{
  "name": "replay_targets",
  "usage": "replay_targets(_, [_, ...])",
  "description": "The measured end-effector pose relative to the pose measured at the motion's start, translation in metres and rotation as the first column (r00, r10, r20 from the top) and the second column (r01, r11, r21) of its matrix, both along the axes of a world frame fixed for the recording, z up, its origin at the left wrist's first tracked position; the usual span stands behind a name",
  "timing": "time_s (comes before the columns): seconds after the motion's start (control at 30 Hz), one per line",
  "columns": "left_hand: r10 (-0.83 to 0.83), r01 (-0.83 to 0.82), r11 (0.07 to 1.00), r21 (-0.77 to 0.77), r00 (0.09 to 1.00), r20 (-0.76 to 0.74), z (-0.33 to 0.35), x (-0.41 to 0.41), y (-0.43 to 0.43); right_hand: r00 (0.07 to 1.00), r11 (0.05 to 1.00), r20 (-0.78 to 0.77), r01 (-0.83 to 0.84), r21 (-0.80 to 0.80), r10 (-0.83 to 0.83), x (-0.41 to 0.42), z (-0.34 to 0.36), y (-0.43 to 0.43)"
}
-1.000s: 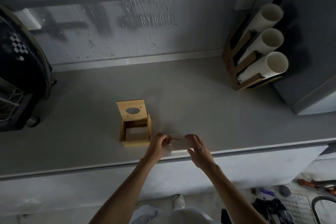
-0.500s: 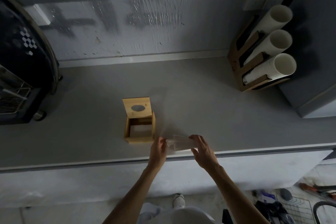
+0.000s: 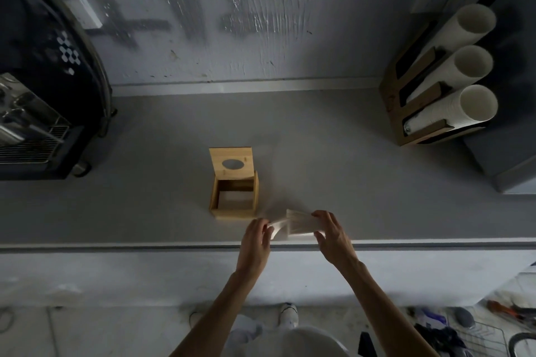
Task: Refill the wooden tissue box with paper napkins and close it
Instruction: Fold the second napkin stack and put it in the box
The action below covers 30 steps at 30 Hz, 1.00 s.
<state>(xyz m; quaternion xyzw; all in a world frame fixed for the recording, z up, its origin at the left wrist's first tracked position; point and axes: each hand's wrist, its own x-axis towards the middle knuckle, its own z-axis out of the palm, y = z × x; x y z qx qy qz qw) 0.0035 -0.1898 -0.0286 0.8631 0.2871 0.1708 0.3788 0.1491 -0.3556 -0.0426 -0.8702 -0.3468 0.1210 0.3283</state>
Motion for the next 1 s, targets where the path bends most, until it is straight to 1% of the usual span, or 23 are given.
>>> replay_targets(0.1, [0.001,-0.002,1.000,0.008,0.999,0.046,0.011,-0.012,0.000,1.000,1.000,0.001,0.019,-0.007,-0.019,-0.001,-0.001,0.001])
replay_targets(0.2, [0.005,-0.002,0.999,-0.044,0.997,0.083,0.026,-0.012,0.003,1.000,1.000,-0.002,0.021,0.005,-0.021,-0.002,0.001,0.001])
replay_targets(0.27, [0.046,-0.038,0.994,-0.102,0.996,0.079,0.035,-0.009,0.007,1.000,1.000,-0.001,0.014,0.009,-0.014,-0.002,0.001,0.000])
replay_targets(0.33, [0.091,-0.069,0.971,-0.228,0.992,0.087,0.043,-0.005,0.014,1.000,1.000,-0.007,0.011,0.011,-0.011,-0.002,0.000,0.001])
replay_targets(0.4, [0.128,-0.074,0.917,-0.393,0.985,0.114,0.049,-0.002,0.021,1.000,1.000,-0.016,0.019,0.009,-0.019,-0.002,0.000,0.001])
replay_targets(0.47, [0.140,-0.067,0.878,-0.473,0.983,0.120,0.057,0.001,0.025,1.000,1.000,-0.017,0.024,0.006,-0.024,-0.002,-0.001,0.000])
replay_targets(0.6, [0.104,-0.018,0.864,-0.503,0.984,0.145,0.077,0.009,0.030,1.000,1.000,-0.025,0.019,0.001,-0.019,-0.003,-0.001,0.000])
replay_targets(0.77, [0.009,0.051,0.839,-0.542,0.994,0.108,0.094,0.023,0.036,1.000,1.000,-0.027,0.008,-0.017,-0.008,-0.003,-0.002,-0.001])
replay_targets(0.83, [-0.027,0.080,0.860,-0.504,0.993,0.112,0.101,0.031,0.038,1.000,1.000,-0.027,0.006,-0.019,-0.007,-0.003,-0.002,-0.002])
replay_targets(0.87, [-0.041,0.086,0.895,-0.437,0.993,0.112,0.105,0.036,0.040,1.000,1.000,-0.025,0.007,-0.017,-0.007,-0.003,-0.002,-0.001])
replay_targets(0.93, [-0.070,0.089,0.966,-0.242,0.994,0.086,0.113,0.047,0.043,1.000,1.000,-0.020,0.009,-0.014,-0.010,-0.004,-0.001,-0.001])
replay_targets(1.0, [-0.104,0.106,0.994,-0.031,0.993,0.062,0.121,0.054,0.046,1.000,1.000,-0.016,0.010,-0.010,-0.010,-0.004,-0.001,-0.001])
